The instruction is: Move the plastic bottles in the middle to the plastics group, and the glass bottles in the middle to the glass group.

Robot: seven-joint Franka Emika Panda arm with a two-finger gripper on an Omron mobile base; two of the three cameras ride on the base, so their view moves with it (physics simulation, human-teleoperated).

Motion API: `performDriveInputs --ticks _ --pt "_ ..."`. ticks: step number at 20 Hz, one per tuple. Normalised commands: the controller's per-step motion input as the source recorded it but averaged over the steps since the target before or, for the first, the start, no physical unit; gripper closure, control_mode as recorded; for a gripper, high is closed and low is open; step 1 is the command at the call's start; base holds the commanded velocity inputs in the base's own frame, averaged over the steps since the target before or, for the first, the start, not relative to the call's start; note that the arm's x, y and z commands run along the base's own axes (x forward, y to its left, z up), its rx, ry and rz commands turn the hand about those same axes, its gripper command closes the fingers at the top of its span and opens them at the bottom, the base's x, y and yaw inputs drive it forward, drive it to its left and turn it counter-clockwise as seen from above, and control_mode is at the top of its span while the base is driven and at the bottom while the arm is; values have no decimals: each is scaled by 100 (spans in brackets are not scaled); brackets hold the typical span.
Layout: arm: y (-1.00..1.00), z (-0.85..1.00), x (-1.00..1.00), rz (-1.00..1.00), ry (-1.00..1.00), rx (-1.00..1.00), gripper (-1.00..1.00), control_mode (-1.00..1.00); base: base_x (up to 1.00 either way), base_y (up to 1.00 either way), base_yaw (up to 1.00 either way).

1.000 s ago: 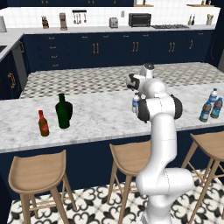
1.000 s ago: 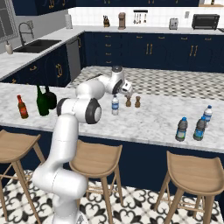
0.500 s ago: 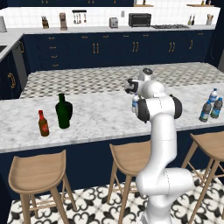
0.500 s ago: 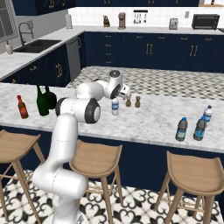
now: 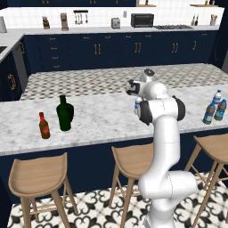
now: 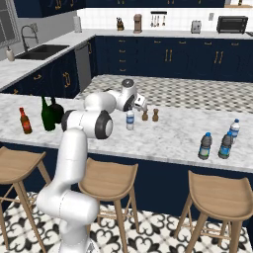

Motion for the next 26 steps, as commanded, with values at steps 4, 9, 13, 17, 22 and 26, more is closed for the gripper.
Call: performDriveInputs --ticks 4,9,13,17,22,26 --pt "0 0 0 0 -15 -2 -100 -100 0 0 0" --pt "2 -3 -11 0 -2 0 -100 -100 0 0 0" --pt "3 0 -18 0 0 0 -100 -100 0 0 0" --pt "3 0 -20 0 -2 0 -100 -100 0 0 0" --pt "10 0 -10 0 0 0 -100 -100 0 0 0" --pt "3 0 0 0 0 0 -100 -100 0 0 0"
